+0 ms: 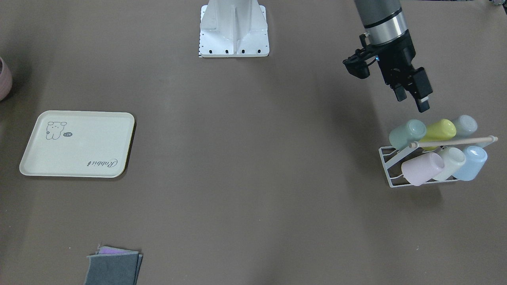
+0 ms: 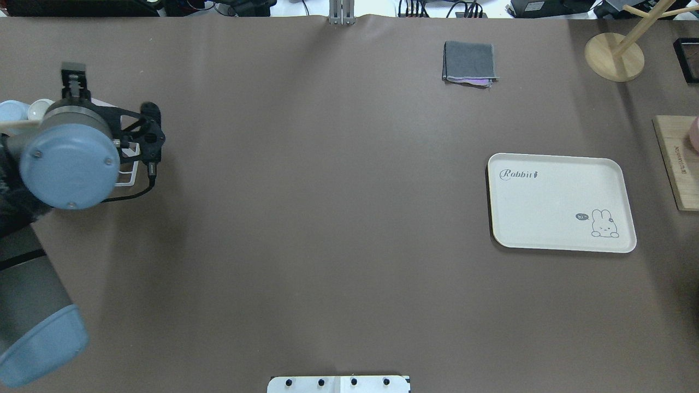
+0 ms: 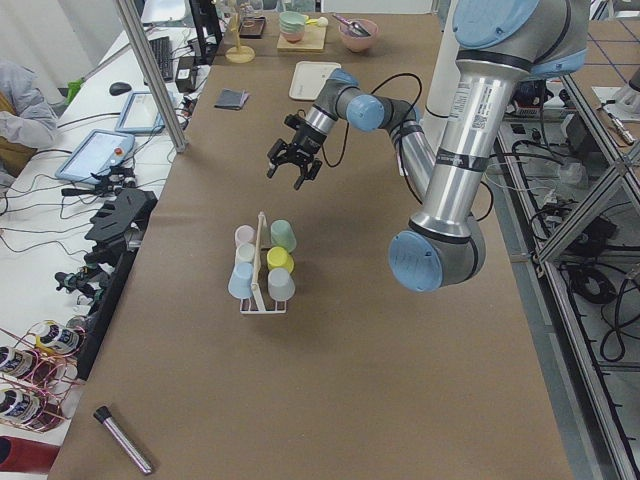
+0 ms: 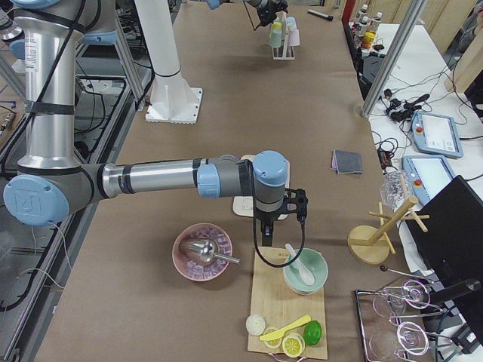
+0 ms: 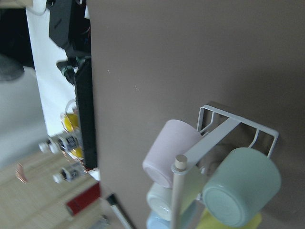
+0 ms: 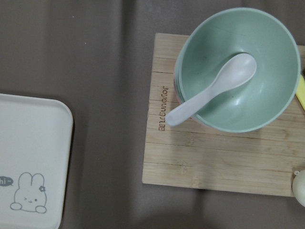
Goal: Pick up and place green cup on tray
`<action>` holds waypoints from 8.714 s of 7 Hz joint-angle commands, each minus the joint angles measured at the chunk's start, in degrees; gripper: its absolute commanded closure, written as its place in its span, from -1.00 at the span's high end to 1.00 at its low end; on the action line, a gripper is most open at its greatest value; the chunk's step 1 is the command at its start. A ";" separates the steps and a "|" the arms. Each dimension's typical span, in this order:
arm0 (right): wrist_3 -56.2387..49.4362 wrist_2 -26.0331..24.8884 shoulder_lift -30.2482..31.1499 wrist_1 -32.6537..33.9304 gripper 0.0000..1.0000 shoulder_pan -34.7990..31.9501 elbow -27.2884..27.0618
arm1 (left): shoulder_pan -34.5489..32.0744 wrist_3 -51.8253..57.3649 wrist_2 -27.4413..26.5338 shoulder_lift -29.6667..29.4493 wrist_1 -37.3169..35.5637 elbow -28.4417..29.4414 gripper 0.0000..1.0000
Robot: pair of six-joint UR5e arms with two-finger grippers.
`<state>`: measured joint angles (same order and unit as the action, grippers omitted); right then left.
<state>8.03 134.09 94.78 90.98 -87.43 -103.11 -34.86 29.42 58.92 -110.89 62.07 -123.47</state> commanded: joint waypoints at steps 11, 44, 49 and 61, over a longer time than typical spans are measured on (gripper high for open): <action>33.89 -10.34 5.07 -43.87 1.00 31.88 10.29 | 8.13 28.52 -21.19 1.54 3.15 24.16 0.96; 63.41 -11.82 -31.38 -36.71 -1.00 43.38 15.22 | 10.52 -1.64 -41.52 3.84 -7.49 34.35 0.95; 68.00 -17.62 -33.08 -34.29 -1.00 49.46 15.31 | 10.34 -4.55 -41.60 3.75 -8.10 35.58 0.94; 67.82 -20.53 -32.29 -34.74 1.00 52.28 14.88 | 10.17 -5.42 -41.52 6.20 -16.07 23.49 -0.70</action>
<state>75.62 113.48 62.56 56.18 -34.79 -87.90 -24.53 23.99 17.40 -106.07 49.04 -95.45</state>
